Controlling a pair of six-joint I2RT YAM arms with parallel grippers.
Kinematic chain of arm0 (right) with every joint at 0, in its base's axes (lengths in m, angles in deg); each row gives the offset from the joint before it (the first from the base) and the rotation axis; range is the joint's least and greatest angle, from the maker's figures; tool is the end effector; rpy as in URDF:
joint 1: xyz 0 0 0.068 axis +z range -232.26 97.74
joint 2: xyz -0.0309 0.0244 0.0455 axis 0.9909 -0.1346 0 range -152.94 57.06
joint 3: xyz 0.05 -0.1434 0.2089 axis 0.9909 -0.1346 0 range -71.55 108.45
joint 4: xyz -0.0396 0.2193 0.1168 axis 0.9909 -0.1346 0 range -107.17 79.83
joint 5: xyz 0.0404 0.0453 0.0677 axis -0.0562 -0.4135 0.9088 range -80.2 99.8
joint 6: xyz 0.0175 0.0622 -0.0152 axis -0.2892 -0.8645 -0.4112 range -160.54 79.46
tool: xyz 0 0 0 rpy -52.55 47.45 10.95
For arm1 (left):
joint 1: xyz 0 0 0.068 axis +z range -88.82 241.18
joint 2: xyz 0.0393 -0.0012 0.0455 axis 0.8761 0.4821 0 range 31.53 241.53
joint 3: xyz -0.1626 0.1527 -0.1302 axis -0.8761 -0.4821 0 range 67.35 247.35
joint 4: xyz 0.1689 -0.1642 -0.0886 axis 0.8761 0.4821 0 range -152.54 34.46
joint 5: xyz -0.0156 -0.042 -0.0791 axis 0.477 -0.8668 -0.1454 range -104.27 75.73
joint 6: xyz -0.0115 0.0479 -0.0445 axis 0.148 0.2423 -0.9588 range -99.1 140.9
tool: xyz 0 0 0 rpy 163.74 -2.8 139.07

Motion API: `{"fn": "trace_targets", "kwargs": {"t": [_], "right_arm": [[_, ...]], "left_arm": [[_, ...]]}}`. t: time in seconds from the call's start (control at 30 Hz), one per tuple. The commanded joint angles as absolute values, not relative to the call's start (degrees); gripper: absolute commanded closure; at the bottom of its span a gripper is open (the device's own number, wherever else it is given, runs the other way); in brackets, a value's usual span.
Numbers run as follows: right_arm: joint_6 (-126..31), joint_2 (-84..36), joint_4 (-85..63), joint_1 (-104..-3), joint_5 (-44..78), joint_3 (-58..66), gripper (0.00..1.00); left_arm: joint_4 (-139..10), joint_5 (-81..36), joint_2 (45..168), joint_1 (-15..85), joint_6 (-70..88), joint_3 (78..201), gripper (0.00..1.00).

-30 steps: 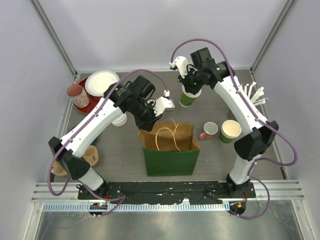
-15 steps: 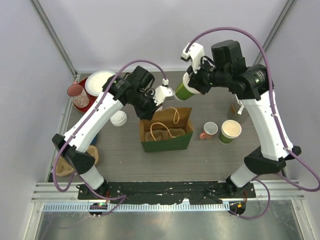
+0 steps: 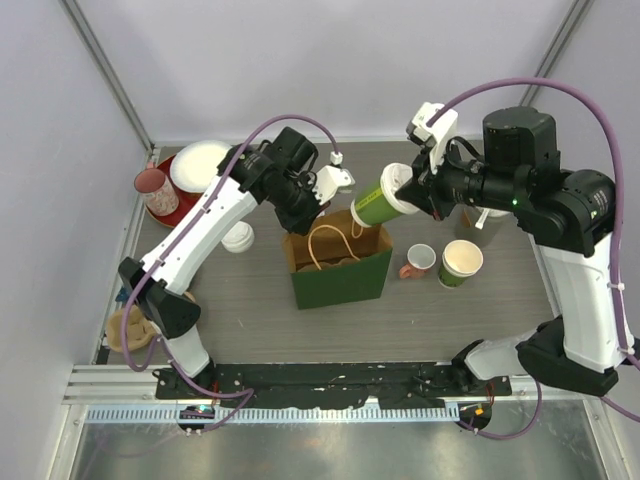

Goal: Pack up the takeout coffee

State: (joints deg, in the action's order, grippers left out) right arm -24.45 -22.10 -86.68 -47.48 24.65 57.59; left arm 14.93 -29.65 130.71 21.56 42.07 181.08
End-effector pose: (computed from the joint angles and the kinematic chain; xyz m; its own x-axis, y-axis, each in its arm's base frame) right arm 0.1482 0.1191 0.5204 -0.1473 -0.4286 -0.8914 -0.8126 0.5663 -0.1380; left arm 0.2440 -0.2201 0.3652 -0.3839 0.7699 -0.5098 0.9078 0.4157 -0.0558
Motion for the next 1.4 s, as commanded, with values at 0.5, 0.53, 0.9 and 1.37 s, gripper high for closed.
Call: {"fn": "trace_targets", "kwargs": {"t": [0.5, 0.53, 0.9, 1.37], "right_arm": [[-16.9, -27.84, -87.07, -35.16, 20.79, 50.35, 0.99], [-16.38, -28.63, -87.07, -34.02, 19.48, 50.35, 0.99], [-13.74, -28.46, -86.55, -30.76, 10.15, 42.63, 0.99], [-8.55, -32.68, -81.62, -30.58, 14.45, 38.31, 0.99]], "left_arm": [[32.73, -33.07, 130.93, 23.74, 43.14, 184.07, 1.0], [32.73, -33.43, 130.94, 23.74, 43.22, 184.07, 1.0], [32.64, -34.13, 128.57, 23.74, 47.44, 181.43, 1.0], [32.73, -35.89, 127.42, 23.74, 53.06, 180.99, 1.0]]}}
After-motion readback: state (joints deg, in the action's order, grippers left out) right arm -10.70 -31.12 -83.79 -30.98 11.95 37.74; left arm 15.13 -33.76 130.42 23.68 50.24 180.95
